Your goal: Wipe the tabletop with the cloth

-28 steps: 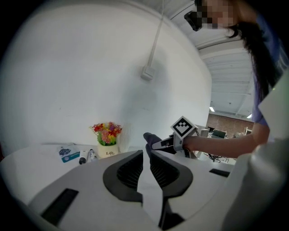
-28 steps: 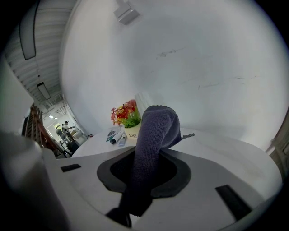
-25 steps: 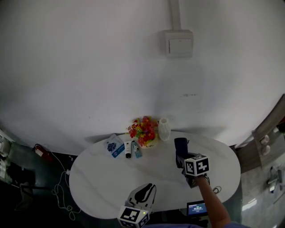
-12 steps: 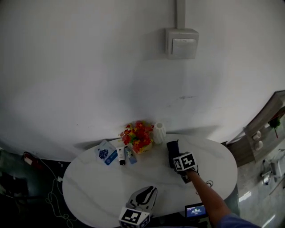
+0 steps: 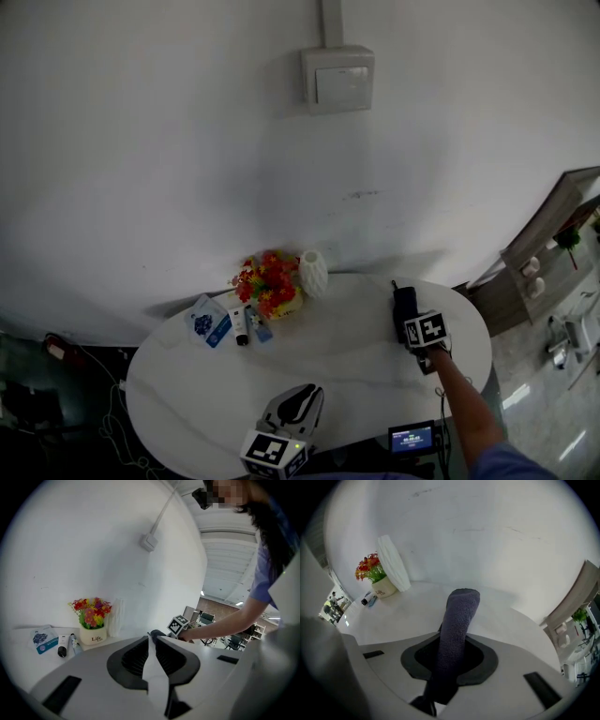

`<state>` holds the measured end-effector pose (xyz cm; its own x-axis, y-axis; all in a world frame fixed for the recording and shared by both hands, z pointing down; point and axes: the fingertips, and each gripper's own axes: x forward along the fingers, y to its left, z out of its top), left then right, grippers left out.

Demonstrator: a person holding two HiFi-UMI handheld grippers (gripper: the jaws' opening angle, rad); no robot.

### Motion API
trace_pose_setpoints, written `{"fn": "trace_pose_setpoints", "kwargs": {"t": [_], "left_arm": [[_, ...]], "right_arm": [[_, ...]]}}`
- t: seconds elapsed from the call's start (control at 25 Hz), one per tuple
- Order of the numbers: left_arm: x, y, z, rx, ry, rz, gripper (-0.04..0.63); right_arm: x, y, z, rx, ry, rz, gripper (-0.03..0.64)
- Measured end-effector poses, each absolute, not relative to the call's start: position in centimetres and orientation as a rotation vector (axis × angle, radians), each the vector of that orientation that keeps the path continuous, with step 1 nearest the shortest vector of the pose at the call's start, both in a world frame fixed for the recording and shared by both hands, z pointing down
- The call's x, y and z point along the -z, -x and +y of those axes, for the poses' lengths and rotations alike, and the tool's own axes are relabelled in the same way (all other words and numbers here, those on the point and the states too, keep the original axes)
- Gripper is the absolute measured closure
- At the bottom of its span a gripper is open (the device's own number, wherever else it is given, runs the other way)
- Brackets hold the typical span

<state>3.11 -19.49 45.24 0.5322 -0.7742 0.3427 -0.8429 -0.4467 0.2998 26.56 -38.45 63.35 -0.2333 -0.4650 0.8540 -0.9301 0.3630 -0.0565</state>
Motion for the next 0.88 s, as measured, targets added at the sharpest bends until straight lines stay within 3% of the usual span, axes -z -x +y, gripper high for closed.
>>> {"fn": "trace_pose_setpoints", "kwargs": {"t": [0.52, 0.72, 0.88], "left_arm": [[-46.1, -7.7, -17.7, -0.31, -2.331, -1.259, 0.537], [-46.0, -8.1, -17.5, -0.309, -2.323, -1.284, 0.537], [-46.0, -7.5, -17.7, -0.288, -2.302, -1.322, 0.537]], "right_arm": [[-64.1, -48.2, -35.9, -0.801, -1.478, -1.59, 0.534], [-63.9, -48.2, -35.4, -0.799, -1.459, -1.615, 0.534], [-61.5, -41.9, -36.5, -0.797, -1.401, -1.798, 0.534]]}}
